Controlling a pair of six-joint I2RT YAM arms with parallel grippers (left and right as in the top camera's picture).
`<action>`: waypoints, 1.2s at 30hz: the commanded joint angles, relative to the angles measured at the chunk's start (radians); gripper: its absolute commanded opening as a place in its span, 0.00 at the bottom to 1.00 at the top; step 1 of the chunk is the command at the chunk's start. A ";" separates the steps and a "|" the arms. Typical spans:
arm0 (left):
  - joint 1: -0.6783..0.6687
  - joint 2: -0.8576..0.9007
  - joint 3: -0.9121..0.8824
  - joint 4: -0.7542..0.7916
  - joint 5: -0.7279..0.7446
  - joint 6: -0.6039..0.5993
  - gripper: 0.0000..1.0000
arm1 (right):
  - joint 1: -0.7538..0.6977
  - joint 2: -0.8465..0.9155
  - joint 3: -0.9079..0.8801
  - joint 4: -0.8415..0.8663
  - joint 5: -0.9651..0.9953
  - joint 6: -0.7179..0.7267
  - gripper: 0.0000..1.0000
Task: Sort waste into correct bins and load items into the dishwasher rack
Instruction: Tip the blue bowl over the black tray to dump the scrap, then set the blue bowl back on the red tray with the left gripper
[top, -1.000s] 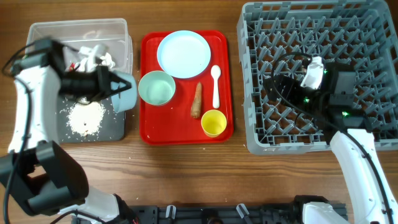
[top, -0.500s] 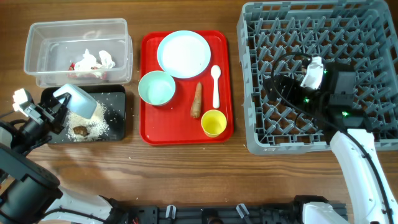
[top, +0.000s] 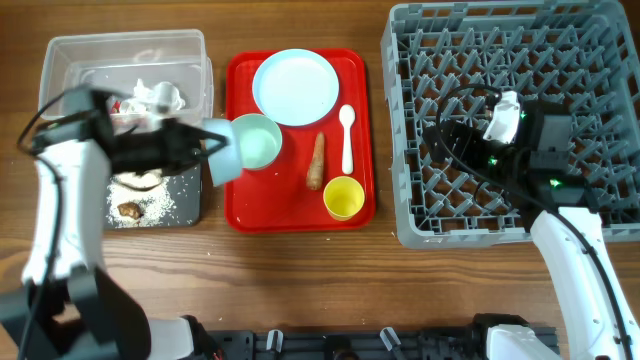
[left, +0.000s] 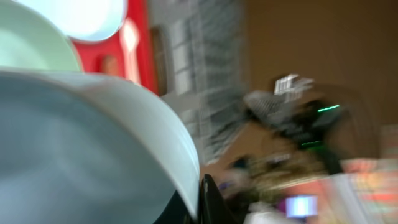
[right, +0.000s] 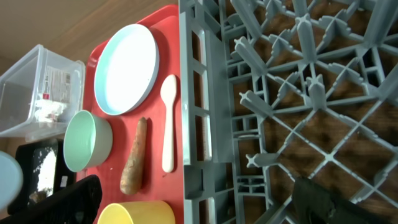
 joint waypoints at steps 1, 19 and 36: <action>-0.265 -0.088 0.023 0.048 -0.727 -0.441 0.04 | 0.005 0.009 0.016 -0.001 0.013 0.007 1.00; -0.848 0.148 -0.068 0.222 -1.263 -0.689 0.18 | 0.005 0.009 0.016 -0.008 0.014 0.006 1.00; -0.813 0.208 0.151 0.538 -1.161 -0.496 0.66 | 0.005 0.009 0.016 -0.013 0.014 0.006 1.00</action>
